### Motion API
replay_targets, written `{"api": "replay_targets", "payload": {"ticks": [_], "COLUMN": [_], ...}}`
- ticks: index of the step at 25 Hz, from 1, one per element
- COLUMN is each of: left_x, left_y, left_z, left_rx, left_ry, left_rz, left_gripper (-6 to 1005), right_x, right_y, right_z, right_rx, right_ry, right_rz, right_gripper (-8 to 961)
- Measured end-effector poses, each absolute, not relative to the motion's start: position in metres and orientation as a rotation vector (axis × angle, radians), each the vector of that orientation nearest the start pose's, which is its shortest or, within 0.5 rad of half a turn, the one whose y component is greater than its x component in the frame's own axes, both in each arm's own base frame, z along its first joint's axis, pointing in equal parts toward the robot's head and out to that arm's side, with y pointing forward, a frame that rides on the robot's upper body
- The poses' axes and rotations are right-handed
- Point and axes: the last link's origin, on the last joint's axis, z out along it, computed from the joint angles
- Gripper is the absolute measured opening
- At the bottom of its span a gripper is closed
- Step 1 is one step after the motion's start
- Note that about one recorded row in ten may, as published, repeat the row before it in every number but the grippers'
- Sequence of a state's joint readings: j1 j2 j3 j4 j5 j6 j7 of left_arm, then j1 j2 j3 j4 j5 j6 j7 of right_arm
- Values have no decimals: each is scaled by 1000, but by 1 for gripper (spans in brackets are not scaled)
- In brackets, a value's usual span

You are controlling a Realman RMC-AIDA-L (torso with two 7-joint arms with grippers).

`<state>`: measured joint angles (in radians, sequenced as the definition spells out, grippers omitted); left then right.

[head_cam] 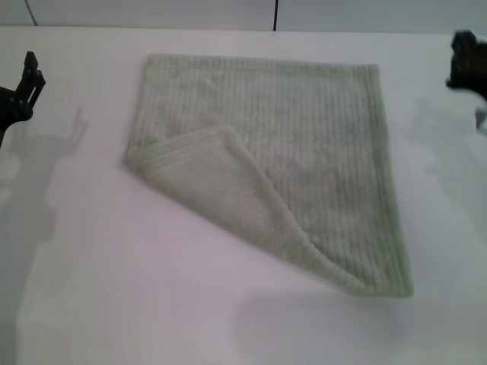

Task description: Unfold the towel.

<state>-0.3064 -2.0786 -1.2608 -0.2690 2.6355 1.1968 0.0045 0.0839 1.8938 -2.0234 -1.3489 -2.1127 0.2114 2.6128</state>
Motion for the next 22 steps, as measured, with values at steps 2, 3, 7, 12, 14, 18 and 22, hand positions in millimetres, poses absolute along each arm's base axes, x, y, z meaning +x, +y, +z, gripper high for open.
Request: {"api": "replay_targets", "payload": {"ticks": [2, 3, 7, 12, 14, 18, 22], "left_x": [-343, -343, -343, -341, -341, -338, -337], "left_y": [312, 312, 312, 314, 314, 316, 317], "left_z": [13, 13, 10, 8, 7, 6, 5], "left_rx": [-1474, -1474, -1485, -1499, -1503, -1513, -1520], "left_ry": [-416, -416, -421, -423, -423, -417, -414], "left_rz": [-606, -606, -603, -603, -604, -608, -611], "left_gripper": [850, 850, 850, 850, 849, 849, 849], "right_x": [215, 215, 212, 219, 218, 213, 210], "right_y": [363, 363, 390, 413, 418, 432, 439], "right_z": [39, 39, 69, 69, 68, 61, 52], "right_rx": [-1882, -1882, -2057, -2100, -2111, -2155, -2204], "right_ry": [729, 729, 929, 1085, 1098, 1129, 1116], "right_rz": [514, 514, 317, 116, 82, -16, -79], "right_gripper": [161, 120, -2, -1, -1, -1, -1]}}
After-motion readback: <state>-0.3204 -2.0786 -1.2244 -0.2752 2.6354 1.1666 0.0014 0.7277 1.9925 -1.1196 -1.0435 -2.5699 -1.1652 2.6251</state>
